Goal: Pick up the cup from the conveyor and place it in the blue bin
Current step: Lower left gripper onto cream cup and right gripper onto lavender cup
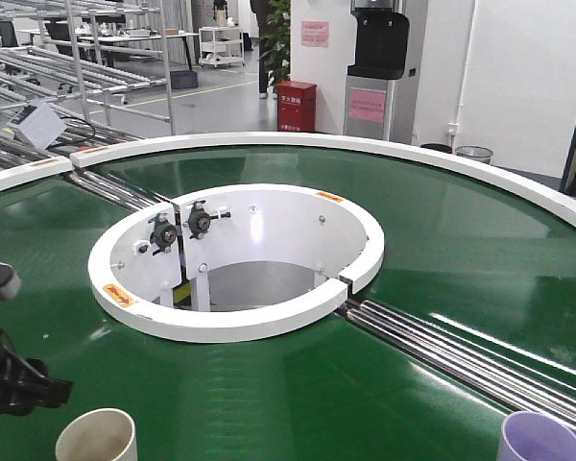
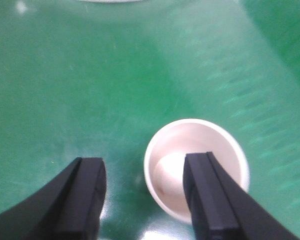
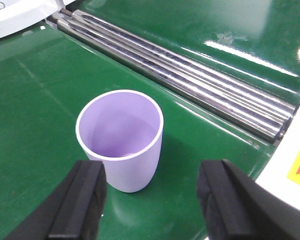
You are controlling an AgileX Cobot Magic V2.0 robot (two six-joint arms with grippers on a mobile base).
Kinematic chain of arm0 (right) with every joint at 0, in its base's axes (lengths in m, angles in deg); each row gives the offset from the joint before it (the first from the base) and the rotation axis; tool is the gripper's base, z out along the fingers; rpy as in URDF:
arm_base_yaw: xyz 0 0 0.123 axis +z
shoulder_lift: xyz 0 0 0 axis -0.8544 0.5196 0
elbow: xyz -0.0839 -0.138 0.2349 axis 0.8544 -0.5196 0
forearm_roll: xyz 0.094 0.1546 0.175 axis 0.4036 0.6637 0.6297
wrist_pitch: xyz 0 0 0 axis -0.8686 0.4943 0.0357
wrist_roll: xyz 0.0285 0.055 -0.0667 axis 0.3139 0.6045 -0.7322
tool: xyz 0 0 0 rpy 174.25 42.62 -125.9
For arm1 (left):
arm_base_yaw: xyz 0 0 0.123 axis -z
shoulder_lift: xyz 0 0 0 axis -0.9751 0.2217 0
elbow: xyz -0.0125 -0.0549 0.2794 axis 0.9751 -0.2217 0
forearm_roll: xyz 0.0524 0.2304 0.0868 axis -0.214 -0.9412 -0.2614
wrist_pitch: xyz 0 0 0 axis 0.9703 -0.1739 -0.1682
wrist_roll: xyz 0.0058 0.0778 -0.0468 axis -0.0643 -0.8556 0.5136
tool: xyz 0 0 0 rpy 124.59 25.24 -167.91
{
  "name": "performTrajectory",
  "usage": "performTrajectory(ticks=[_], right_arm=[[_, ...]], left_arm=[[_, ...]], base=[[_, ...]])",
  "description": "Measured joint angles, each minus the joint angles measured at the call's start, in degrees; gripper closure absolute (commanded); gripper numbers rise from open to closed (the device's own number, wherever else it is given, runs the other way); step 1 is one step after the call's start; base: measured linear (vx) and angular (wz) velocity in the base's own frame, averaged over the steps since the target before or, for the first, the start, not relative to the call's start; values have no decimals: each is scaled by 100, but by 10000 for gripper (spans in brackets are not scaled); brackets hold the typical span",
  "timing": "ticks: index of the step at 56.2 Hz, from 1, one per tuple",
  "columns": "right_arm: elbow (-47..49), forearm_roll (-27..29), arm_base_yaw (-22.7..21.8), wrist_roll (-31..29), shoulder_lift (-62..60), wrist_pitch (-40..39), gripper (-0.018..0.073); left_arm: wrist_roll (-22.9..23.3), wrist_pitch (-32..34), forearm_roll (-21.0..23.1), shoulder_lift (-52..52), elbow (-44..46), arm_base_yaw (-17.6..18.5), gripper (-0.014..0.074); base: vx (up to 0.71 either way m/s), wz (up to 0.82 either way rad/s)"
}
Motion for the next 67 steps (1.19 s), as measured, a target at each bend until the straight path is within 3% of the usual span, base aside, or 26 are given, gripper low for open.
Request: performTrajectory(ticks=[27, 39, 49, 67], right_arm=[[0, 0, 0, 0, 0, 21, 87], [73, 0, 0, 17, 151, 488, 87], [717, 5, 0, 62, 834, 1495, 87], [2826, -7, 0, 33, 2541, 2512, 87]], left_arm=[[-29, -21, 5, 1370, 292, 0, 115], [-35, 37, 24, 1619, 292, 0, 146], [-41, 82, 24, 1632, 292, 0, 253], [-52, 59, 104, 1632, 292, 0, 567]], base=[[0, 0], [0, 0], [0, 0], [0, 0]])
